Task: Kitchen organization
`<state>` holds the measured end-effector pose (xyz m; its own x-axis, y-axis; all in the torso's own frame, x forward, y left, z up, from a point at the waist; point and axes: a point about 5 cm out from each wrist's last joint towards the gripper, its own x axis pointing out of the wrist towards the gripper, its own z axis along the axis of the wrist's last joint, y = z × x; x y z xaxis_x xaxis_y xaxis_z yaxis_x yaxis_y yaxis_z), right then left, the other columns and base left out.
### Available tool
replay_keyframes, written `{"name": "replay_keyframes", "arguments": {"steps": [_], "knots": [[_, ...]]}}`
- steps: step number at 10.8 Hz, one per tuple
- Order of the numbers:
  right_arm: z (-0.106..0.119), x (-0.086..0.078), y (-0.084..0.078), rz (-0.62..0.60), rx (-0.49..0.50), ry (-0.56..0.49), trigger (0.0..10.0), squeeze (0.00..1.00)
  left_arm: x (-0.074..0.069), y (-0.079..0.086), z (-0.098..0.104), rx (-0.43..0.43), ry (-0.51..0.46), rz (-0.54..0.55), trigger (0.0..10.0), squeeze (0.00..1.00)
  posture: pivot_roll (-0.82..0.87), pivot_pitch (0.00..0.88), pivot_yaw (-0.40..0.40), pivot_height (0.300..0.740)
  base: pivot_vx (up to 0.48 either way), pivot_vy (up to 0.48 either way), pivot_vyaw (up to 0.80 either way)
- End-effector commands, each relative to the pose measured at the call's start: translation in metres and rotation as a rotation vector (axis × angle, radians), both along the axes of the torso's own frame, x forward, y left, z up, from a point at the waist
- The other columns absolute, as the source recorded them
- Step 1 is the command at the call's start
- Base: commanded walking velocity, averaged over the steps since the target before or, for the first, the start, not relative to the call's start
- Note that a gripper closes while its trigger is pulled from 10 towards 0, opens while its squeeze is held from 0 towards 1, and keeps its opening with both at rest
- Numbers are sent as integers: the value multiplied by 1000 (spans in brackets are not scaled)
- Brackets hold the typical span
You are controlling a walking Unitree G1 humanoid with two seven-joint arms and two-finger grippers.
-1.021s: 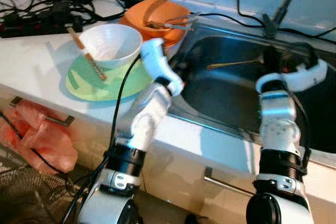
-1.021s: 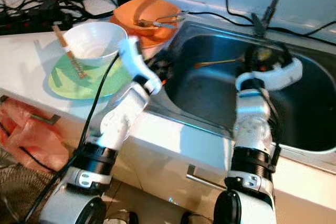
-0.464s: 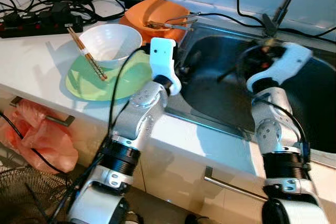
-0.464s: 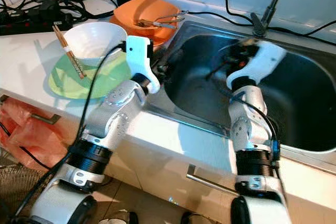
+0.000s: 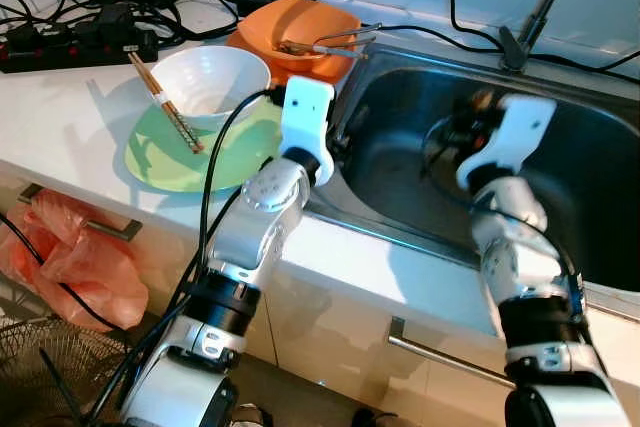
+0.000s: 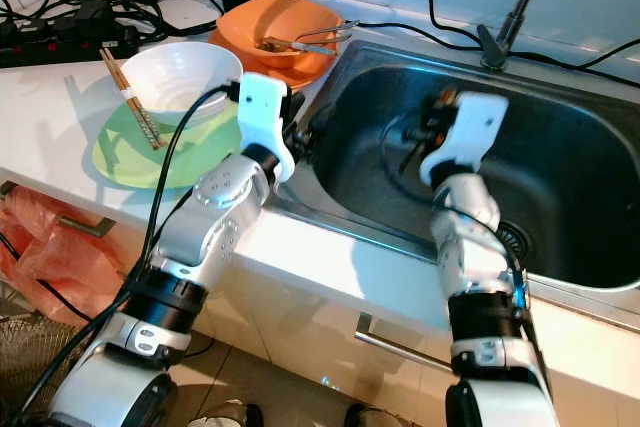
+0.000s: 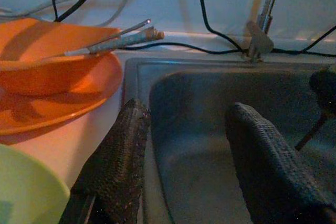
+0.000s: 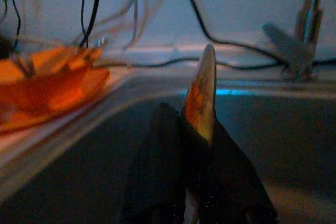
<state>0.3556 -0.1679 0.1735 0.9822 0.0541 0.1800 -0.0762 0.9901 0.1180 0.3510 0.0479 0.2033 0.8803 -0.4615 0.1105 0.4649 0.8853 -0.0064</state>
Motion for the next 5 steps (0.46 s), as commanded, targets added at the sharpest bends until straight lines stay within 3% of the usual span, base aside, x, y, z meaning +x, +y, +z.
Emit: {"name": "replay_keyframes", "arguments": {"steps": [1, 3, 4, 5], "knots": [[-7, -1, 5, 26, -30, 21, 10000, 0, -2, -4, -4, 21, 1, -12, 10000, 0, 35, 89, -34, 740, 0, 0, 0], [-12, -2, 12, 54, -49, 38, 10000, 0, -4, -7, -5, 34, -2, -17, 10000, 0, 35, 89, -34, 740, 0, 0, 0], [-12, -1, 14, 67, -44, 36, 10000, 714, -4, -7, -5, 38, -5, -17, 10000, 0, 34, 89, -34, 740, 0, 0, 0], [-12, -1, 14, 68, -44, 36, 10000, 1000, -3, -7, -5, 38, -5, -17, 10000, 0, 33, 89, -35, 740, 0, 0, 0]]}}
